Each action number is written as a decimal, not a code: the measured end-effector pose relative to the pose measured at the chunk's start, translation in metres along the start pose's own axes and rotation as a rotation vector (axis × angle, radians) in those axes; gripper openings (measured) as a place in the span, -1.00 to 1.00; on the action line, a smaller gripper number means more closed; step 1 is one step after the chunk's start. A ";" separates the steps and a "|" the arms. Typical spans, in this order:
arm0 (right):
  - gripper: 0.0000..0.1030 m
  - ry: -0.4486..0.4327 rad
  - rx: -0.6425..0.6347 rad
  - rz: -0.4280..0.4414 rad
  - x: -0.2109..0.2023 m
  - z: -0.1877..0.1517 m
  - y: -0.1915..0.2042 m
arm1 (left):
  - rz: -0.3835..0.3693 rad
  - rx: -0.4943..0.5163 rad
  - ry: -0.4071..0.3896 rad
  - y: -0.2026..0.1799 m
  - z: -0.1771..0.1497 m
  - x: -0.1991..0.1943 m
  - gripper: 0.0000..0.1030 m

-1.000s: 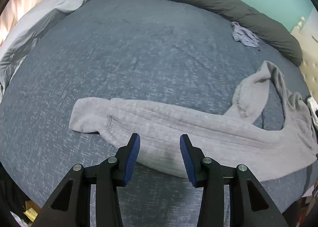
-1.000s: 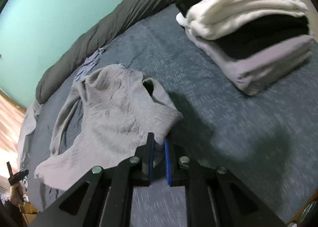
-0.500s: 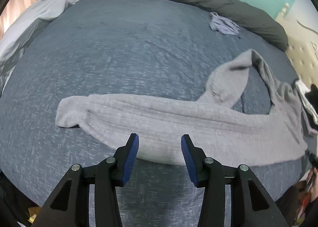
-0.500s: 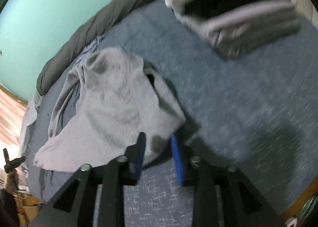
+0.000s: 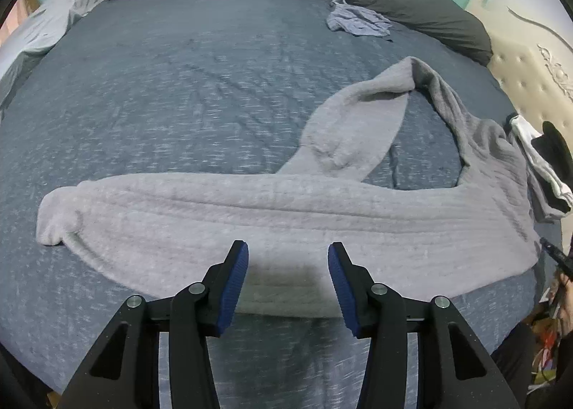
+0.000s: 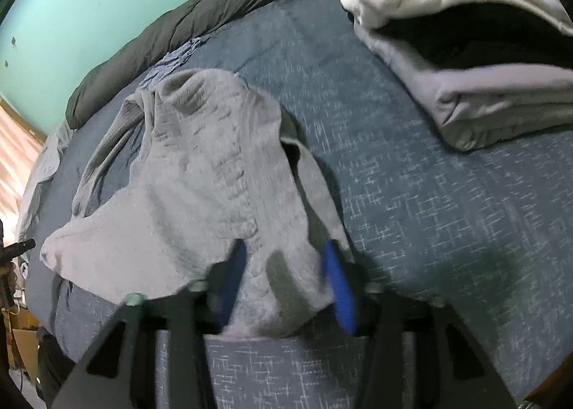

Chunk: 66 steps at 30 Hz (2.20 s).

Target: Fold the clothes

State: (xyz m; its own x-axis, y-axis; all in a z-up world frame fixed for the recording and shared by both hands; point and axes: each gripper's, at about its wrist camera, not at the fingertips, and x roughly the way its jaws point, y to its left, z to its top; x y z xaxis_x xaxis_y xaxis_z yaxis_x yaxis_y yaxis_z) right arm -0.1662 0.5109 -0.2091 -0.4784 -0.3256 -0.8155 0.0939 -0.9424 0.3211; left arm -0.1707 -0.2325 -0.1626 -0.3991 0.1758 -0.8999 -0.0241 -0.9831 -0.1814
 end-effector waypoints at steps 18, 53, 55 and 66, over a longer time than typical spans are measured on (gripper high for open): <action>-0.58 -0.126 -0.062 -0.036 -0.036 0.001 0.021 | 0.016 0.012 0.018 -0.006 0.040 0.053 -0.01; -0.14 -0.070 0.058 0.404 0.130 0.007 0.209 | 0.040 0.227 0.015 -0.040 0.093 0.131 -0.72; -0.14 -0.070 0.062 0.410 0.130 0.006 0.208 | 0.076 0.232 -0.025 -0.041 0.098 0.117 -0.74; -0.14 -0.083 0.062 0.441 0.128 0.005 0.210 | 0.350 0.286 -0.220 -0.017 0.156 0.057 -0.80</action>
State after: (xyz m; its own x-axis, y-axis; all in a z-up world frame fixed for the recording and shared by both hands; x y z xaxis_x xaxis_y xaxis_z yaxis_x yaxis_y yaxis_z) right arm -0.2124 0.2714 -0.2432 -0.4733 -0.6852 -0.5536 0.2535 -0.7078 0.6593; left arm -0.3357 -0.2137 -0.1494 -0.6114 -0.1517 -0.7766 -0.0920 -0.9612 0.2601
